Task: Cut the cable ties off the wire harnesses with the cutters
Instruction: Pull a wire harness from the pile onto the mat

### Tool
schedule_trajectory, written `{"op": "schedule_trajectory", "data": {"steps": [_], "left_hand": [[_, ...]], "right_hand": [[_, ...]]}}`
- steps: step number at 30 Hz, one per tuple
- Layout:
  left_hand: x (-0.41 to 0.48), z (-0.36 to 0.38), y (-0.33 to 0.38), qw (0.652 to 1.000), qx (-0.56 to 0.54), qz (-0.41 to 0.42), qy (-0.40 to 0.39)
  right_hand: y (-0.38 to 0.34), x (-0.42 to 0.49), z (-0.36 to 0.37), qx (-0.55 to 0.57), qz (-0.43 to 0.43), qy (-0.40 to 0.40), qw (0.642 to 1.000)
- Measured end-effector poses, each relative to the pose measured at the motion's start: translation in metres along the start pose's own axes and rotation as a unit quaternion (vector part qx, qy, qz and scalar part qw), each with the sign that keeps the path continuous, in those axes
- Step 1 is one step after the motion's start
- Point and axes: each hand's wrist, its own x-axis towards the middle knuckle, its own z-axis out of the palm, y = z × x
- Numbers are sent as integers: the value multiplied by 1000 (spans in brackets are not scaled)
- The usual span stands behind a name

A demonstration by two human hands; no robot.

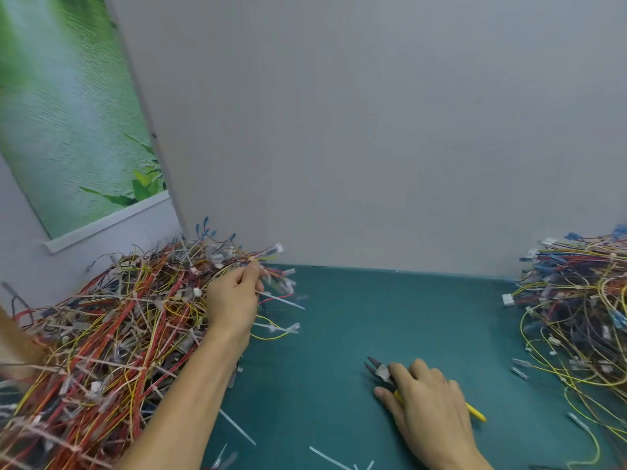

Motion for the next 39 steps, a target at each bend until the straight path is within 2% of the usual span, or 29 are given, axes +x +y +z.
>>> {"op": "schedule_trajectory", "data": {"steps": [1, 4, 5, 6, 8, 10, 13, 18, 20, 22, 24, 26, 30, 34, 37, 39], "left_hand": [[-4, 1, -2, 1000, 11, 12, -13], [-15, 9, -10, 997, 40, -52, -41], [-20, 12, -8, 997, 32, -47, -48], [-25, 16, -3, 999, 13, -13, -48], [-35, 16, 12, 994, 6, 107, -38], [-42, 15, 21, 975, 55, 207, -64], [-49, 24, 20, 966, 138, 161, -148], [-67, 50, 26, 960, 102, 181, -185], [-70, 56, 28, 962, 104, 173, -183], [-76, 60, 25, 962, 110, 169, -182], [-84, 63, 20, 961, 111, 169, -190], [-91, 66, 15, 957, 119, 168, -202], [-95, 65, 10, 941, 159, 227, -196], [-90, 55, 12, 900, 221, 323, -190], [-86, 47, 12, 869, 264, 373, -188], [-85, 43, 10, 855, 280, 392, -191]], "right_hand": [[0, -1, 0, 3, -4, 9, 1000], [1, -3, -1, -5, -6, 4, 1000], [1, -2, -4, -4, -10, 5, 1000], [0, -1, -5, 0, -12, 8, 1000], [0, 0, -4, -3, -15, 10, 1000], [0, -1, -4, -9, -18, 8, 1000], [1, -2, -2, -17, 4, -8, 1000], [4, 5, -6, 39, 78, -55, 995], [9, 12, -17, 147, 161, -28, 976], [17, 18, -32, 250, 228, 31, 940], [22, 23, -50, 274, 216, 95, 932], [16, 33, -69, 278, 170, 124, 937], [-14, 70, -92, 336, 123, 29, 933], [-48, 115, -86, 327, 109, -51, 937], [-60, 136, -71, 355, 114, -132, 918], [-61, 143, -62, 364, 130, -154, 909]]}}
